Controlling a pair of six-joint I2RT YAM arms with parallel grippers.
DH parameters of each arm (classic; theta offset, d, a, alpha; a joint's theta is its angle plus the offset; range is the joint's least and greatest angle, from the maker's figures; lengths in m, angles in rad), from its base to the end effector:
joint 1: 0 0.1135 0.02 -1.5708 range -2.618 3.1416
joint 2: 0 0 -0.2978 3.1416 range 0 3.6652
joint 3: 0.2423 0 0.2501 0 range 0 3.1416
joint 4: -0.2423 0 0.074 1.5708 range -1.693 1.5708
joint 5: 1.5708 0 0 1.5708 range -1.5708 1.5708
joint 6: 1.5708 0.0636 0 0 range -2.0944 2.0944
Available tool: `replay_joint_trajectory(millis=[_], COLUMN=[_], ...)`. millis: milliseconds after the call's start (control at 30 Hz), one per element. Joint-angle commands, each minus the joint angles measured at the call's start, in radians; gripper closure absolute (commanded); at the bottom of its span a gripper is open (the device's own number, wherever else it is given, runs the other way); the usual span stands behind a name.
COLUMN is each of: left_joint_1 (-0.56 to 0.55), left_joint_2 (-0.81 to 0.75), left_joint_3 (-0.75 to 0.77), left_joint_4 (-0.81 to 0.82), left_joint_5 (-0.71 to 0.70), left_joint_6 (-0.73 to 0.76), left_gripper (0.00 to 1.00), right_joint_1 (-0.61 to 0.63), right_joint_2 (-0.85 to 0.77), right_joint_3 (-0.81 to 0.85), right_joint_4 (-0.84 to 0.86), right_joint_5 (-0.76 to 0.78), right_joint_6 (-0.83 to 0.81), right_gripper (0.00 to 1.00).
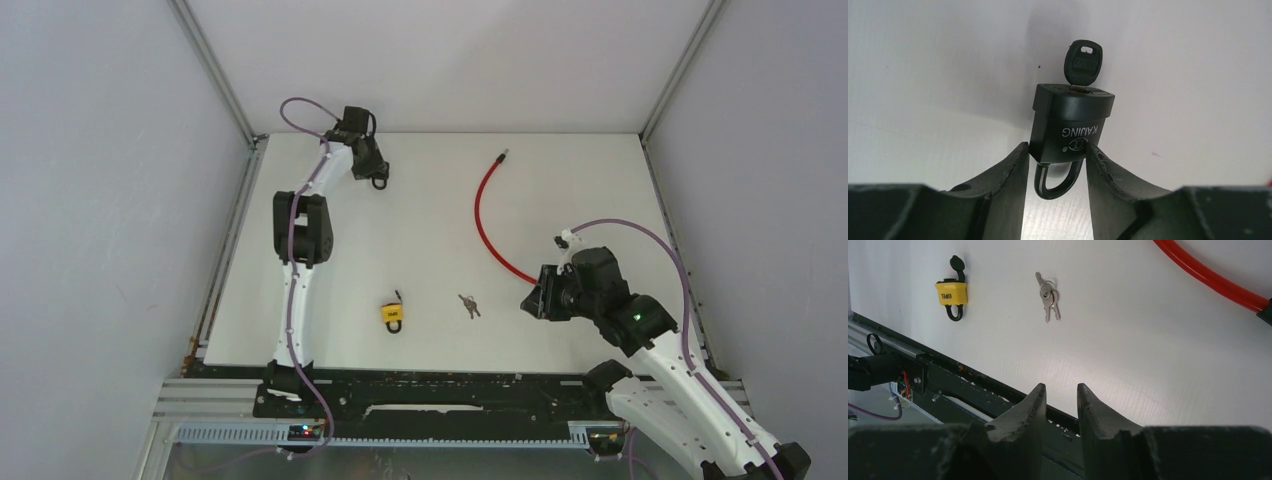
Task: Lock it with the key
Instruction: Move the lock to the center of the board.
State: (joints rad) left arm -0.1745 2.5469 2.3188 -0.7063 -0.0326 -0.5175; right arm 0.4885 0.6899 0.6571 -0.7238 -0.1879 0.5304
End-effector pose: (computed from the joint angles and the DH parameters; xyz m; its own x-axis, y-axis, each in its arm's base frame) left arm 0.5898 -0.1019 0.1733 -0.7647 -0.3673 -0.5294 -0.2576 0.9274 -0.2712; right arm 0.1129 0.0735 0.2614 -0.8168 0.1287 -0.5624 -0.1945 0.8563 0.4785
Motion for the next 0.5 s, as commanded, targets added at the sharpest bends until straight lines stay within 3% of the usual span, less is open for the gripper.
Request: replay_joint_trajectory(millis=[0,200,467], left_joint_1=[-0.012,-0.022,-0.059], left_joint_2=[-0.069,-0.108,-0.255], left_joint_3=[-0.058,-0.137,-0.383], left_joint_4=[-0.03,-0.019,0.053], left_joint_5=[-0.015,0.016,0.018], left_joint_6=[0.038,0.048,0.076], left_gripper=[0.76,0.85,0.9], right_joint_1=[-0.005,-0.005,-0.004], right_joint_2=[-0.007,-0.01,0.013], right_joint_3=[-0.004,-0.013,-0.019], right_joint_4=[0.024,0.034,0.051], right_joint_5=[-0.016,-0.019,-0.035], right_joint_6=[-0.006,-0.001,-0.004], right_gripper=[0.68,0.68,0.68])
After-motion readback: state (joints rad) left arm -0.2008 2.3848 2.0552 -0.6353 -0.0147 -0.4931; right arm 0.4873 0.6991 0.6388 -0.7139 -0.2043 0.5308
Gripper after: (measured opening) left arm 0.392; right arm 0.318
